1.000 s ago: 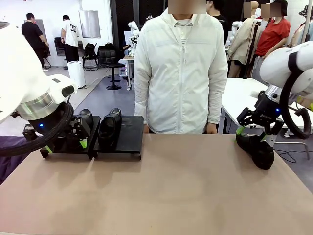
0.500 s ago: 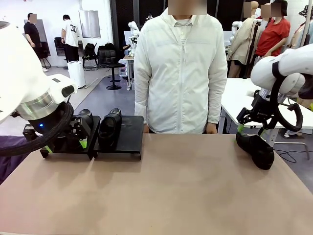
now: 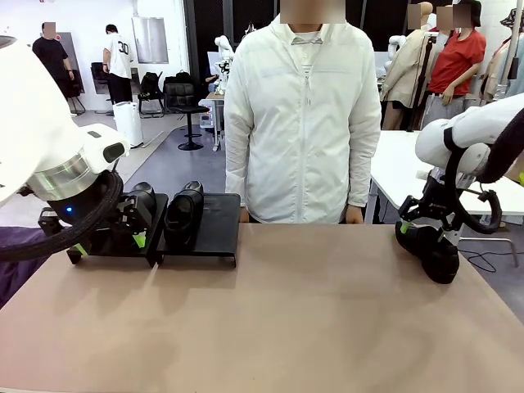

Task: Organize the shoes by placing them on the stand.
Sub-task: Pick up one Shoe and place it in the middle of the table.

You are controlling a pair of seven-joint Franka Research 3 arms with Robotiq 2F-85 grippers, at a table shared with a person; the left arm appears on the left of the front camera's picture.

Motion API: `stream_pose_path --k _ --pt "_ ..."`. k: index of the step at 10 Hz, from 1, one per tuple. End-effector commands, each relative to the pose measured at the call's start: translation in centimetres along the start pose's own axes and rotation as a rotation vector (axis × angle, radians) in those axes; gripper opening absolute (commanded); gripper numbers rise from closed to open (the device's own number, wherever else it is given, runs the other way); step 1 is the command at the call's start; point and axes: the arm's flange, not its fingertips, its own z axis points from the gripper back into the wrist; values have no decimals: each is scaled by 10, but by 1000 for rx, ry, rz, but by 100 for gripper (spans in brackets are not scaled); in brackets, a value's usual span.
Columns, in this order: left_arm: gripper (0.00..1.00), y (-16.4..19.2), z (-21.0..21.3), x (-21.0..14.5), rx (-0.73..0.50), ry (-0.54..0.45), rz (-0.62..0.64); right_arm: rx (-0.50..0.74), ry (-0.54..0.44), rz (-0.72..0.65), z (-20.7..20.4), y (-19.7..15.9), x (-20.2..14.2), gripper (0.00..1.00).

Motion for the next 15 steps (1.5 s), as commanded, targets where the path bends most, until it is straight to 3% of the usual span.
stream_pose_path --k 1,3,4,5,15 --pt "100 2 0 0 1 4 -11 -46 32 -50 -7 2 13 100" --pt "100 2 0 0 1 4 -11 -48 45 -80 -12 4 16 100" --pt "100 2 0 0 1 4 -11 -50 77 -74 -13 4 16 40" --pt "100 2 0 0 1 4 -11 -63 84 -73 -14 6 16 0" --pt "100 2 0 0 1 4 -11 6 59 -43 10 6 -10 0"
